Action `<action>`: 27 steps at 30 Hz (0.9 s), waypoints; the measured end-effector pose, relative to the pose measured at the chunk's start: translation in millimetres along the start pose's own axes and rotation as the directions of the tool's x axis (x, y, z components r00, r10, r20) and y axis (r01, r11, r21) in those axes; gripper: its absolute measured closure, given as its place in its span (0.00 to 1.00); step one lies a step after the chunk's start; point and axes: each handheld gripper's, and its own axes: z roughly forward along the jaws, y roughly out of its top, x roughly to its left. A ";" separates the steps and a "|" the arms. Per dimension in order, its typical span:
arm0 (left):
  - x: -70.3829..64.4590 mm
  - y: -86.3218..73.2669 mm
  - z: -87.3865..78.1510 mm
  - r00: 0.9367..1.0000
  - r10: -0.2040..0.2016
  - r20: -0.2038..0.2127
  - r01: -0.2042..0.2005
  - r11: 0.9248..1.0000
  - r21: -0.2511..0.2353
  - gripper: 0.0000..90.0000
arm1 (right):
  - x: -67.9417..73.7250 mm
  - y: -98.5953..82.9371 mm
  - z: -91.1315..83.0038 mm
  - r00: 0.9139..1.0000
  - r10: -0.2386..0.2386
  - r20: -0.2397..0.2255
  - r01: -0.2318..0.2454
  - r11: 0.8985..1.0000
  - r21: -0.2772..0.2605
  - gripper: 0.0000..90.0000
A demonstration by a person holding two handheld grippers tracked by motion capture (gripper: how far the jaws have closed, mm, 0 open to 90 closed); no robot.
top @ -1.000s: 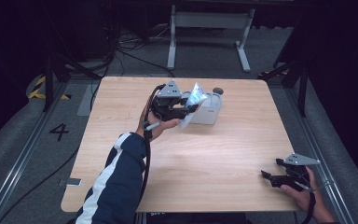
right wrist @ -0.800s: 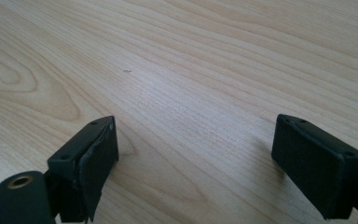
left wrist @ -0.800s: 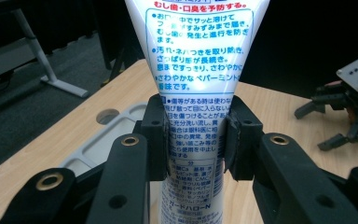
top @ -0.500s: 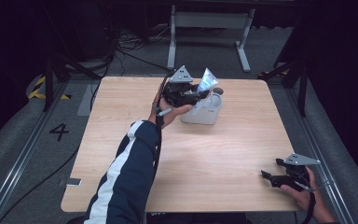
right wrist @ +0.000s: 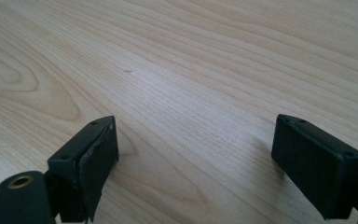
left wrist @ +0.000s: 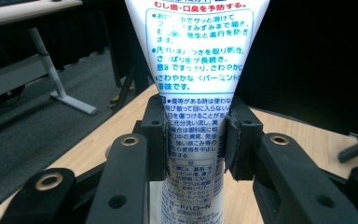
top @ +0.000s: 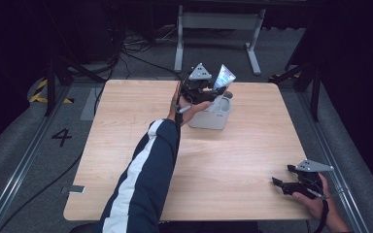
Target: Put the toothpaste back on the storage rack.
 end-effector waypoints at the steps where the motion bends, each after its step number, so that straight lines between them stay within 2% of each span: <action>1: 0.8 -0.6 2.0 1.000 0.003 0.003 -0.003 1.000 -0.002 0.74 | 0.1 -0.1 -0.1 1.000 0.000 0.000 0.000 1.000 0.000 0.17; 4: 2.1 -2.5 10.0 1.000 0.017 -0.013 -0.017 1.000 -0.001 0.74 | 0.1 0.0 -0.1 1.000 0.001 -0.001 -0.001 1.000 0.000 0.17; 6: 4.6 -3.4 13.0 1.000 0.000 -0.004 0.000 1.000 -0.008 0.74 | 0.1 -0.1 -0.1 1.000 -0.001 0.000 0.001 1.000 0.000 0.17; 10: 5.2 -4.4 17.4 1.000 0.004 -0.006 -0.004 1.000 -0.013 0.74 | 0.3 -0.2 -0.2 1.000 -0.001 0.000 0.001 1.000 0.002 0.17; 17: 11.1 -9.2 22.9 0.999 0.010 -0.032 -0.009 1.000 0.012 0.73 | 0.1 -0.1 -0.1 1.000 -0.003 0.000 0.003 1.000 0.000 0.17; 22: 18.3 -17.7 26.7 0.999 -0.018 -0.038 0.018 1.000 0.010 0.73 | 0.2 -0.3 -0.1 1.000 -0.008 0.000 0.008 1.000 -0.002 0.17; 27: 20.1 -26.0 28.9 0.998 -0.040 -0.047 0.041 0.999 0.008 0.73 | 0.2 -0.2 -0.1 1.000 -0.008 0.000 0.008 1.000 -0.002 0.17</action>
